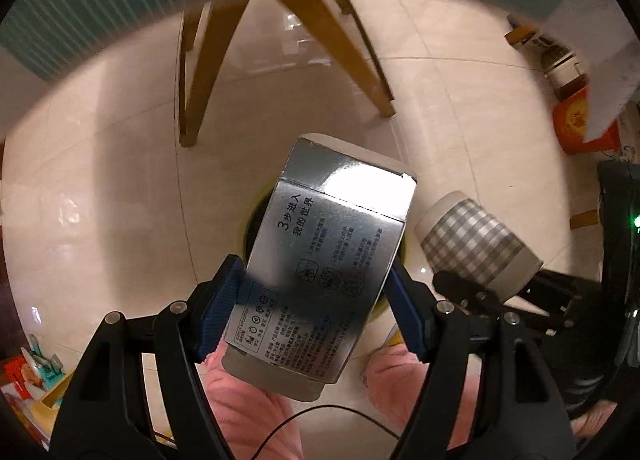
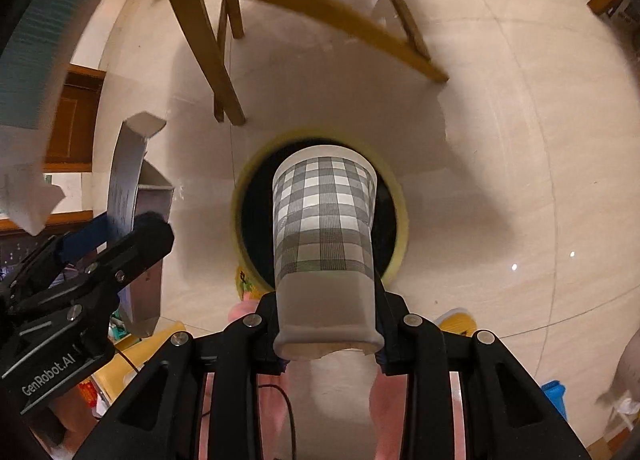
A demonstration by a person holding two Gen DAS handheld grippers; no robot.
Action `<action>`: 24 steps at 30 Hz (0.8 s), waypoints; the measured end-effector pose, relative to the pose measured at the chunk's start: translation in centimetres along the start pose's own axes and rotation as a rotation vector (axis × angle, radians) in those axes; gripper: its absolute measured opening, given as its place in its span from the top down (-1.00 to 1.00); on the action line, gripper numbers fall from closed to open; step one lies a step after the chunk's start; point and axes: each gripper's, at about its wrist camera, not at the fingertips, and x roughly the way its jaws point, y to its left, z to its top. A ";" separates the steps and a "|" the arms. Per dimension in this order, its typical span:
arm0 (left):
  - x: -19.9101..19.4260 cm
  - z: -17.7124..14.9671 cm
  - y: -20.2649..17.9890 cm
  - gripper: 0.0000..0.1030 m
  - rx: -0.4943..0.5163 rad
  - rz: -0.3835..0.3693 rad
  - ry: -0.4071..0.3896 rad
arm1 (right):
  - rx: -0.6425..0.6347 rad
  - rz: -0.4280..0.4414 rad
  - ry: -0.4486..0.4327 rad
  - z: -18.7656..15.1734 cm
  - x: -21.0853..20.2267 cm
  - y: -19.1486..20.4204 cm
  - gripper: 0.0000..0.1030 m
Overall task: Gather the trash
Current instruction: 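Lower both items over the black bin and open both tools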
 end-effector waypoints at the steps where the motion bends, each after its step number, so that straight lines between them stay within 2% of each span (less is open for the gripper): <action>1: 0.8 -0.1 0.0 -0.34 -0.006 0.000 0.006 | -0.005 0.003 0.008 0.3 1.0 -0.2 0.37; 4: 3.5 -0.2 0.7 -0.36 -0.028 -0.003 0.031 | -0.017 0.004 0.012 1.1 3.1 -0.4 0.21; 9: 5.7 0.0 1.6 -0.42 -0.069 -0.023 0.068 | -0.018 0.012 0.017 1.8 5.9 -0.7 0.00; 10: 5.9 0.1 1.7 -0.43 -0.076 -0.024 0.071 | -0.011 0.013 0.023 2.0 6.4 -0.7 -0.14; 11: 6.2 0.0 1.8 -0.53 -0.084 -0.025 0.072 | -0.007 0.018 0.026 1.9 6.5 -0.8 -0.30; 12: 6.5 -0.1 2.1 -0.68 -0.092 -0.024 0.073 | -0.005 0.023 0.023 1.6 6.7 -0.3 -0.36; 13: 6.6 0.2 2.1 -0.69 -0.096 -0.022 0.074 | -0.004 0.027 0.013 1.8 6.7 -0.3 -0.43; 20: 7.0 0.5 2.9 -0.70 -0.093 -0.017 0.070 | -0.010 0.004 -0.015 -0.5 6.1 -0.1 -0.44; 24: 6.0 -0.6 5.1 -0.70 -0.102 -0.021 0.058 | -0.002 -0.012 -0.034 -0.6 4.8 -0.2 -0.44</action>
